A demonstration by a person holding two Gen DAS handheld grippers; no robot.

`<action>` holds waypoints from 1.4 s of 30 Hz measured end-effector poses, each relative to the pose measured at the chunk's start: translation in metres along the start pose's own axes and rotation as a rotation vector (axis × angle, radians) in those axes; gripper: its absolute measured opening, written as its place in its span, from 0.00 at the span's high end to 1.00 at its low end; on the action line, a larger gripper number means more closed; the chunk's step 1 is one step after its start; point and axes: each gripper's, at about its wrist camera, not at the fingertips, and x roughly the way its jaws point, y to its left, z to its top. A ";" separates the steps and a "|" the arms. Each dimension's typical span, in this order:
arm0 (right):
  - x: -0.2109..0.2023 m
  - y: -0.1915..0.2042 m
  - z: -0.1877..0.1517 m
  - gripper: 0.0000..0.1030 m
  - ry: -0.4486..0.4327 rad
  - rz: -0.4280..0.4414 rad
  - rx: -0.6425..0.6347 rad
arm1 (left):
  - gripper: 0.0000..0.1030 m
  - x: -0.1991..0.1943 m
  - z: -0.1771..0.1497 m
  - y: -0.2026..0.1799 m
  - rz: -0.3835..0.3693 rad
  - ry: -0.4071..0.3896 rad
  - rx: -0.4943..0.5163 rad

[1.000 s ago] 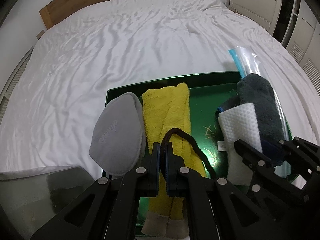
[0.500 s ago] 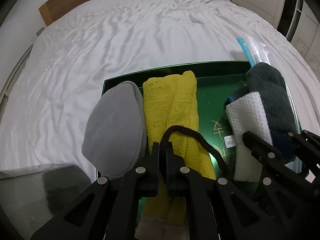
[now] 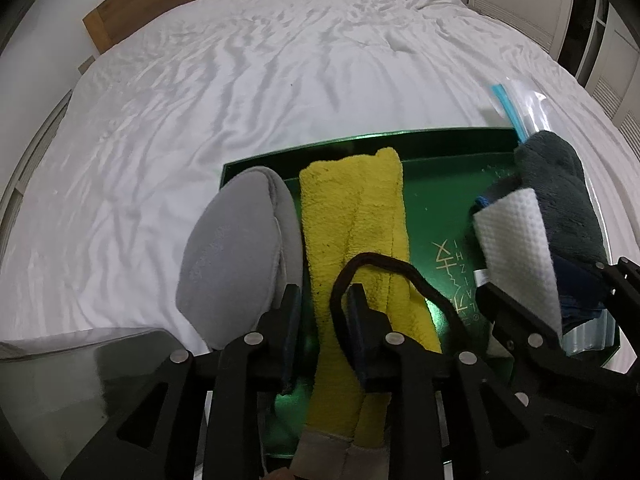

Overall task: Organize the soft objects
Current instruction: 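Open the left tool on the yellow towel while the right tool releases the mesh cloth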

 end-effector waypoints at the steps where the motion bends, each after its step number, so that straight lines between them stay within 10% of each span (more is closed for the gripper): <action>1: -0.001 -0.001 0.000 0.46 -0.001 0.002 0.003 | 0.79 -0.002 0.000 0.000 0.004 -0.004 0.001; 42: -0.099 0.007 -0.004 0.44 -0.119 -0.126 0.008 | 0.70 -0.086 -0.005 -0.002 -0.066 -0.137 -0.018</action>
